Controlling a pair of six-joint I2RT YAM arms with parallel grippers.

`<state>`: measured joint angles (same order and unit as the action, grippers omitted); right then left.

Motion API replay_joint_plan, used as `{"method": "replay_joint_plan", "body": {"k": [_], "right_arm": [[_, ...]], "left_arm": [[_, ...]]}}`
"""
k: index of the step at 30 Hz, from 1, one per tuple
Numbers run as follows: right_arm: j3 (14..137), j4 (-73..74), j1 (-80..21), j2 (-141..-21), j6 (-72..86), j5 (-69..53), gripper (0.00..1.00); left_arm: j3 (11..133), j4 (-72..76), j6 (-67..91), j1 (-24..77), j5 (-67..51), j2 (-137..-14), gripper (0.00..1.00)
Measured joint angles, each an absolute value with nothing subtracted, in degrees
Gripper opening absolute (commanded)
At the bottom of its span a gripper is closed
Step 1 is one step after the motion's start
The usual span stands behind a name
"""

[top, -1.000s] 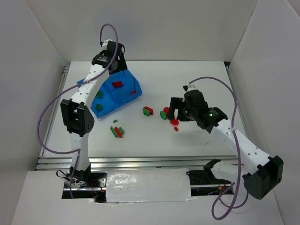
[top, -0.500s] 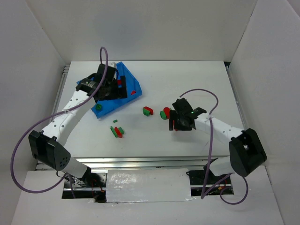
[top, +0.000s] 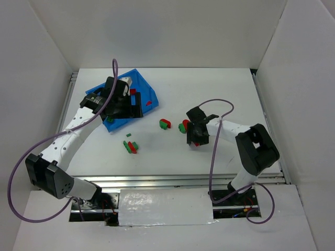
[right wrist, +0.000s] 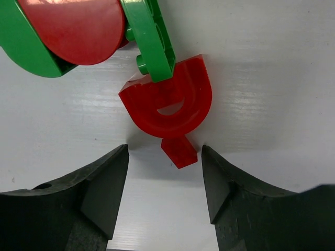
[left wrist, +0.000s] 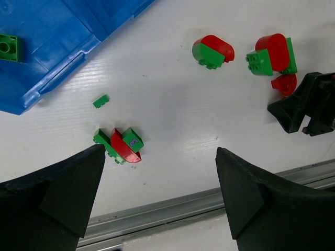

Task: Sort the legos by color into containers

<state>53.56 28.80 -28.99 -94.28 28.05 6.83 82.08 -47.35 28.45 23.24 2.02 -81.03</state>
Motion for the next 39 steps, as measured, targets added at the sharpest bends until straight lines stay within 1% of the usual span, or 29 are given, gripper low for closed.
{"method": "replay_joint_plan", "body": {"k": [1, 6, 7, 9, 10, 13, 15, 17, 20, 26, 33, 35, 39], "right_arm": [[53.69, 28.97, -28.99, -94.45, 28.18, 6.94, 0.60], [54.13, 29.87, -29.02, -94.98, 29.08, 8.25, 0.51], [54.13, 29.93, -29.06, -94.96, 29.23, 8.56, 0.47], [54.00, 30.04, -29.30, -94.96, 29.61, 9.34, 0.43], [54.00, 30.06, -29.56, -94.96, 29.76, 9.78, 0.37], [54.00, 29.93, -30.87, -95.07, 30.28, 10.79, 0.33], [54.00, 29.69, -31.99, -95.13, 30.46, 11.00, 0.23], [54.06, 29.58, -33.15, -95.15, 30.87, 11.07, 0.23], [54.22, 29.74, -35.05, -95.09, 31.29, 10.96, 0.19], [56.77, 32.05, -39.55, -93.23, 32.77, 5.69, 0.19], [69.63, 31.64, -40.97, -91.35, 33.91, 0.32, 0.19], [75.83, 31.53, -41.17, -93.89, 34.20, -0.99, 0.19], [87.31, 25.93, -41.71, -102.69, 35.86, -3.42, 0.19]], "left_arm": [[82.08, -47.35, 28.40, 23.24, 1.87, -80.77, 1.00], [82.06, -47.42, 28.14, 23.24, 0.99, -80.42, 1.00], [82.02, -47.44, 27.94, 23.24, 0.91, -80.42, 1.00], [81.67, -47.37, 27.31, 23.22, 0.80, -80.29, 0.99], [81.36, -47.35, 27.16, 23.22, 0.75, -80.20, 0.99], [80.53, -47.40, 27.09, 23.24, 0.71, -80.05, 0.99], [80.18, -47.46, 27.07, 23.22, 0.69, -80.05, 0.99], [80.09, -47.46, 27.07, 23.24, 0.78, -80.05, 1.00], [80.09, -47.48, 27.16, 23.22, 1.83, -80.01, 1.00], [78.39, -47.62, 29.52, 22.46, 7.55, -77.17, 1.00], [77.49, -49.06, 34.46, 18.59, 14.94, -72.40, 1.00], [77.49, -49.93, 34.92, 18.48, 16.29, -71.70, 0.99], [77.49, -51.64, 34.96, 18.26, 17.47, -71.05, 1.00]]}}
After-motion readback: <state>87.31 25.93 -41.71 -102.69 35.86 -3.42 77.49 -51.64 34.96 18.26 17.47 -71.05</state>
